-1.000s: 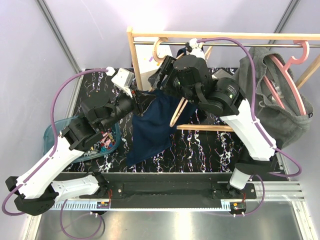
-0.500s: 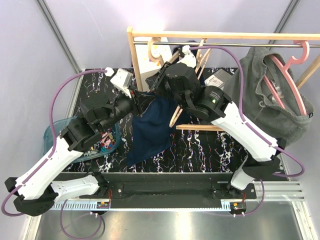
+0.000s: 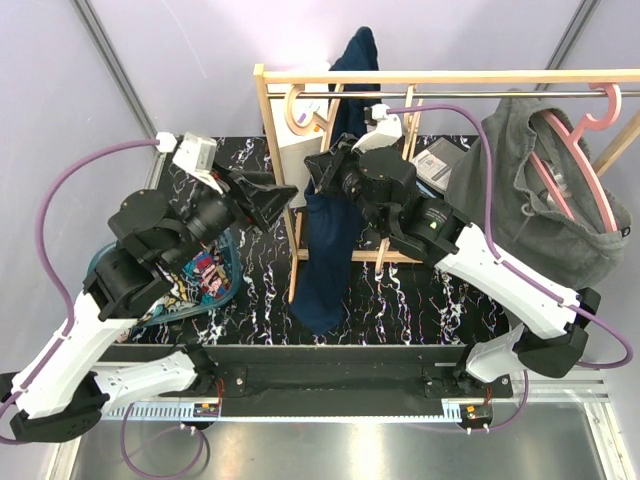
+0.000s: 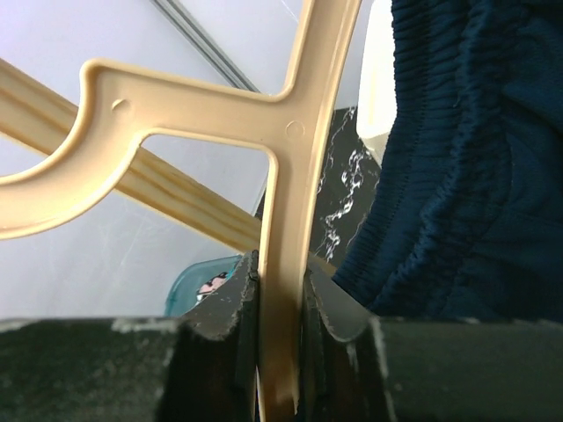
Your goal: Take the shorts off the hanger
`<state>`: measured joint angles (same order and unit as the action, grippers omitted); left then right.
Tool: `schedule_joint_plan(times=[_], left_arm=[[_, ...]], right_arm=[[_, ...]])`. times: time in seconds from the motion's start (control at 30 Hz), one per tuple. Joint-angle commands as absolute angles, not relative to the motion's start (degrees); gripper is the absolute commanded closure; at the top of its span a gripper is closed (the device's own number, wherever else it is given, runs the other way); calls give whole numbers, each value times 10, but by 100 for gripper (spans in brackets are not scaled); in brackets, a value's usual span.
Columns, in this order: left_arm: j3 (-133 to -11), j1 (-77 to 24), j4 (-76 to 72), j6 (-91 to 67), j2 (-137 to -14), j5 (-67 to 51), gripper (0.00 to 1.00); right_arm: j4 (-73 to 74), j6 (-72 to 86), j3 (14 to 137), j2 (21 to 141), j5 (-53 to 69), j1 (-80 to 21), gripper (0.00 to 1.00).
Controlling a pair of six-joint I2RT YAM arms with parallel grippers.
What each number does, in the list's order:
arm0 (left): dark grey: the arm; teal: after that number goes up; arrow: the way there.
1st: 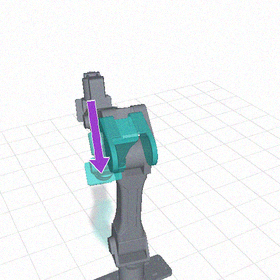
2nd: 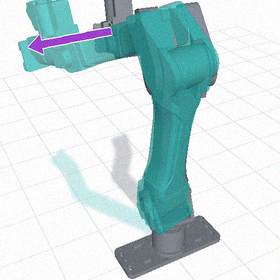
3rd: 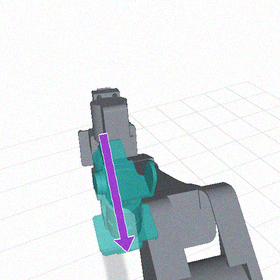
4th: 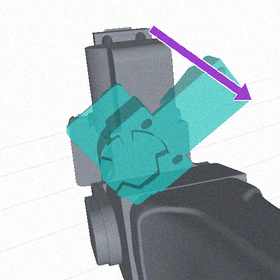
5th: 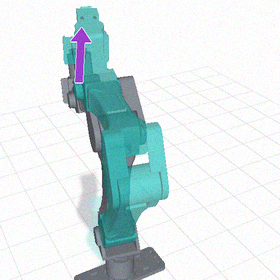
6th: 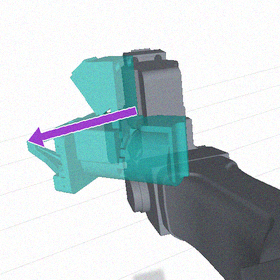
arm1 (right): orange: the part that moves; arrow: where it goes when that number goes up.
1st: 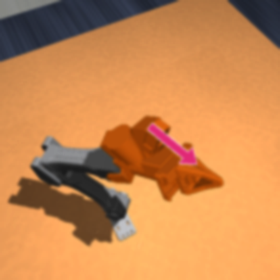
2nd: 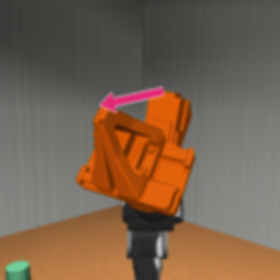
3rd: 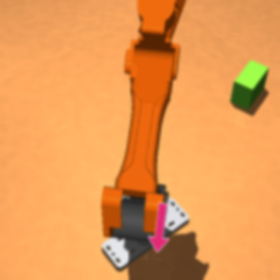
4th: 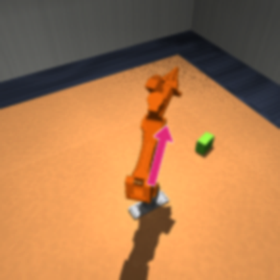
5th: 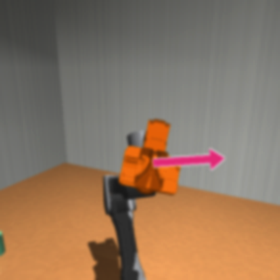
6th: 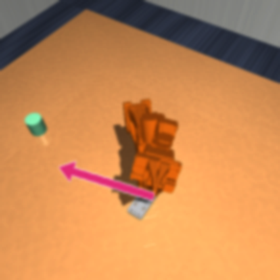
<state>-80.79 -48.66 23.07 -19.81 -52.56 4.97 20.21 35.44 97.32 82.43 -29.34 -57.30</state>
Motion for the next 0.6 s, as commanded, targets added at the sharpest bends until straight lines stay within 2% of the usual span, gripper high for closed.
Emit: schedule_joint_plan(times=[0.0,0.07,0.17,0.37,0.57], left_arm=[[-881,-478,228,-219,-555,83,40],[-917,-467,261,-236,-577,97,52],[-926,-450,270,-267,-584,109,54],[-918,-437,257,-290,-581,109,53],[-867,-436,229,-274,-536,57,42]], right_arm=[[71,240,962,800,-251,-562,100],[52,215,956,800,-220,-556,100],[35,194,951,804,-166,-541,100],[23,204,953,809,-74,-519,100],[143,307,986,795,-54,-519,100]])
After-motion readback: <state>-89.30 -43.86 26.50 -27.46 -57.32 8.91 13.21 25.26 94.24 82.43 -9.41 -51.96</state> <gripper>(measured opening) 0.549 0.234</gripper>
